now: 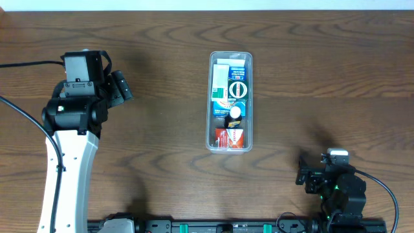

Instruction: Pack container

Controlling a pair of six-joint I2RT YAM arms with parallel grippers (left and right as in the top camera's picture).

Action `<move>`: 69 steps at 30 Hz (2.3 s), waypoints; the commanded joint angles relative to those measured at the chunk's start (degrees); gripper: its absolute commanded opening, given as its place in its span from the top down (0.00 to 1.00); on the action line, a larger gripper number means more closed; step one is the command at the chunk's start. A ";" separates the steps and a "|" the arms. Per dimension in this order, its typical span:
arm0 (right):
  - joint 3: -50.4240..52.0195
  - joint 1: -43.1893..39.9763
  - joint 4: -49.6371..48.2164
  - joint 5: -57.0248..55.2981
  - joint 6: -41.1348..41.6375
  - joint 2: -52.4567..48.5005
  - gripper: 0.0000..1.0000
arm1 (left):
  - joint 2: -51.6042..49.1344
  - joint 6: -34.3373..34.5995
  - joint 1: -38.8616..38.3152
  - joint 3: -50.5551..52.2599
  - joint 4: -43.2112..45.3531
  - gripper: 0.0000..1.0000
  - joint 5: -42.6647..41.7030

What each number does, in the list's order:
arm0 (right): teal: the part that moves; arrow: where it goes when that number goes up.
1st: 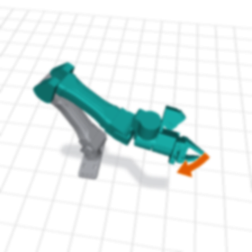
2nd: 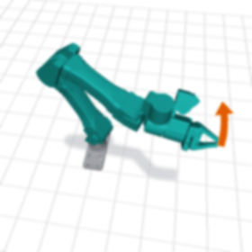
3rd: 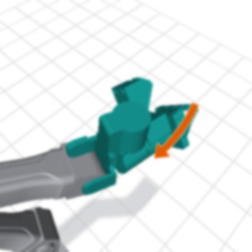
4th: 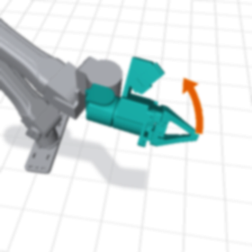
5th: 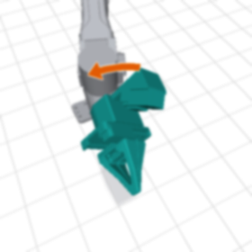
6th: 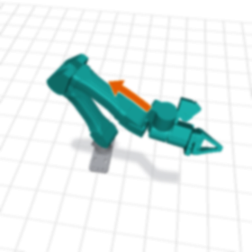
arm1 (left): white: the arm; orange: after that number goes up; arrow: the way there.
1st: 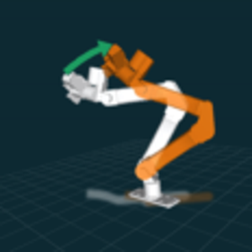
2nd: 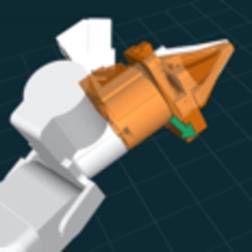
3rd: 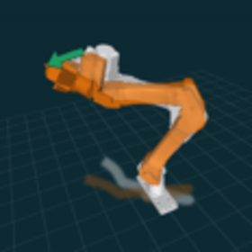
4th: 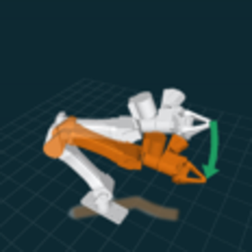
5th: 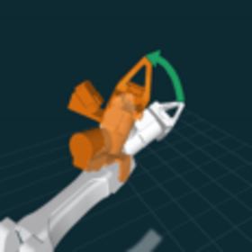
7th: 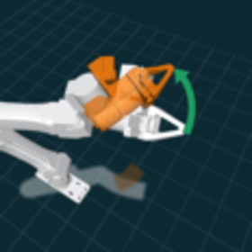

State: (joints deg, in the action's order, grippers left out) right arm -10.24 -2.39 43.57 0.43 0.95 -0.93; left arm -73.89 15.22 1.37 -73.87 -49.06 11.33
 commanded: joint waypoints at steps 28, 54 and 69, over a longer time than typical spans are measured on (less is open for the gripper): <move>0.66 0.44 -0.11 -0.39 -0.83 0.55 0.01 | 41.70 -0.98 -0.11 13.42 -1.44 0.02 1.36; 0.66 0.44 -0.11 -0.39 -0.83 0.55 0.01 | 73.77 -0.74 -0.22 43.04 5.05 0.02 1.18; 0.66 0.44 -0.09 -0.39 -0.81 0.55 0.01 | 73.79 -0.76 -0.20 58.82 15.67 0.02 1.38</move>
State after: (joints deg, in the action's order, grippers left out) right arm -10.20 -2.39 43.46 0.43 0.95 -0.84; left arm -0.58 15.00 1.28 -17.63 -35.92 12.23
